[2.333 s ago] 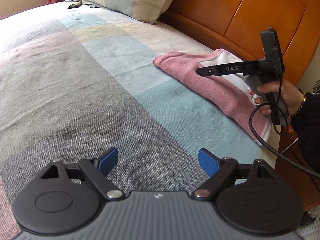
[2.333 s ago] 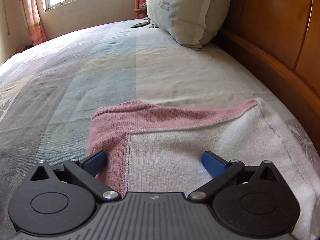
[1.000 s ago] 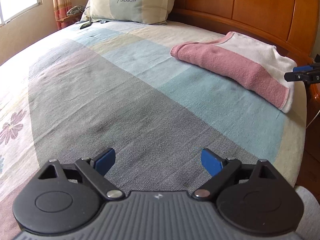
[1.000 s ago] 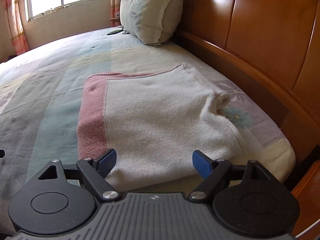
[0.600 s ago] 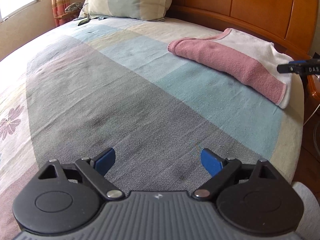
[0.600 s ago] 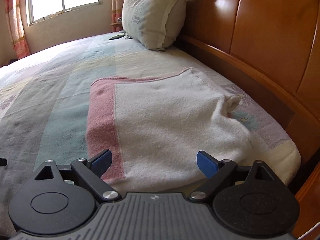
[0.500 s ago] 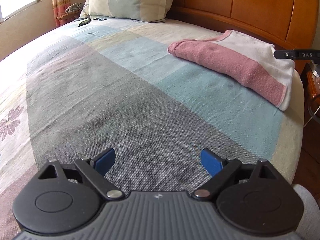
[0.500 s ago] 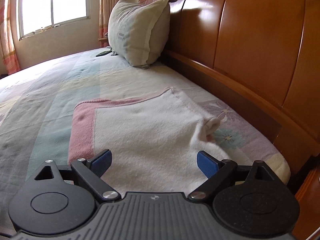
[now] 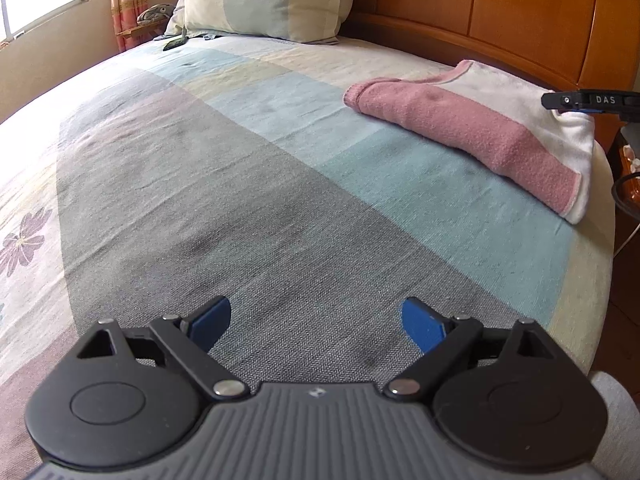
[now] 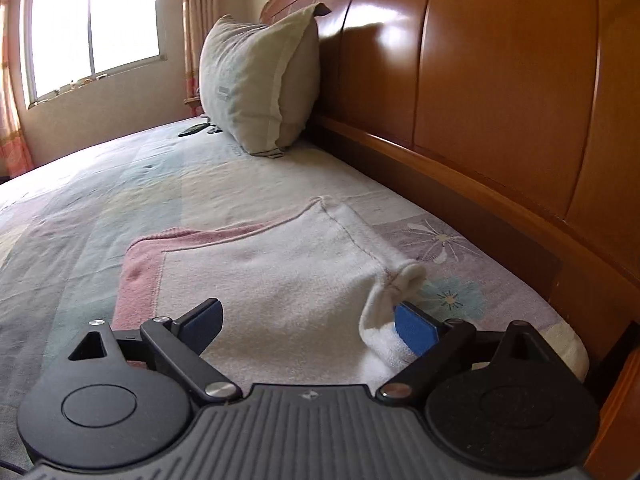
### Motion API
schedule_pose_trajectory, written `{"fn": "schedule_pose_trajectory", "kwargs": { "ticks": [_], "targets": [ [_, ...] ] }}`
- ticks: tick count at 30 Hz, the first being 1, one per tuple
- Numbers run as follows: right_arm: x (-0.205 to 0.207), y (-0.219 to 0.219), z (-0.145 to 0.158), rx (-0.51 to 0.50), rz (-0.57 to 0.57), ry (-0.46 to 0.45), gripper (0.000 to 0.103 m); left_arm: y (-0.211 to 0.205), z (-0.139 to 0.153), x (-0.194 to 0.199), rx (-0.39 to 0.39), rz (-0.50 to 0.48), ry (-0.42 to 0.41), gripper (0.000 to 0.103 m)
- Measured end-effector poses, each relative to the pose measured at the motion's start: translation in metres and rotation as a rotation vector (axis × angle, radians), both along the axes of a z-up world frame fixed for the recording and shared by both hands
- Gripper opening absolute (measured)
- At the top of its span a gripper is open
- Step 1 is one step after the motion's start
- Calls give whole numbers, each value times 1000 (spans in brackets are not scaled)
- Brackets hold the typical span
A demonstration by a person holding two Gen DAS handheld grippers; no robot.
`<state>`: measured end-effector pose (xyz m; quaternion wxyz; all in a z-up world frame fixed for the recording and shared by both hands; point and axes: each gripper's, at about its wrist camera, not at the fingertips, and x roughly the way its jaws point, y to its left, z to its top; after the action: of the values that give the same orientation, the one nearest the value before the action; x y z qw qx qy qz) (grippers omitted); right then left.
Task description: Fold clothes
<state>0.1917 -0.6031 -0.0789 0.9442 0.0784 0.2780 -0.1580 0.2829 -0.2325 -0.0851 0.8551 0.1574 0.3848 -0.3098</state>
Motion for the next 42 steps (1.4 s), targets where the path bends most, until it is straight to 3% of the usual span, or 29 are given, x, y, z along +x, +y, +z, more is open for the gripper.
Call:
{"fn": "schedule_pose_trajectory", "kwargs": {
  "ticks": [2,4,6,9,14,19,23,30,32,34,39,42],
  "targets": [
    [11,-2,-6,-14,-7,51,96,0,1,-3,7,-8,-10,93],
    [14,-10,-10,-50,-109,100,95,0,1,-5,14,-17,-21,93],
    [4,-19,-5,-24,-170,75,95,0,0,-6,19,-16,-25,93],
    [-8,-18,5,67,-118,-18,95,-1,-3,-5,34,-5,-25,93],
    [16,7,3,73,32,8,96,-3,-2,-10,46,-16,-41,93],
    [16,-3,-8,57,-122,75,96,-1,-3,-8,44,-15,-37,93],
    [17,14,5,64,-58,27,97,-1,-3,-8,43,-12,-35,93],
    [53,59,5,64,127,54,101,6,3,-11,42,-1,-37,93],
    [63,65,-6,97,138,122,103,10,10,-14,34,2,-46,93],
    [64,73,-9,62,122,150,103,14,16,-17,25,4,-55,93],
    [44,89,13,98,114,158,103,20,40,-28,-28,6,-85,93],
    [23,104,28,67,85,167,103,21,54,-39,-61,-5,-103,93]
  ]
}}
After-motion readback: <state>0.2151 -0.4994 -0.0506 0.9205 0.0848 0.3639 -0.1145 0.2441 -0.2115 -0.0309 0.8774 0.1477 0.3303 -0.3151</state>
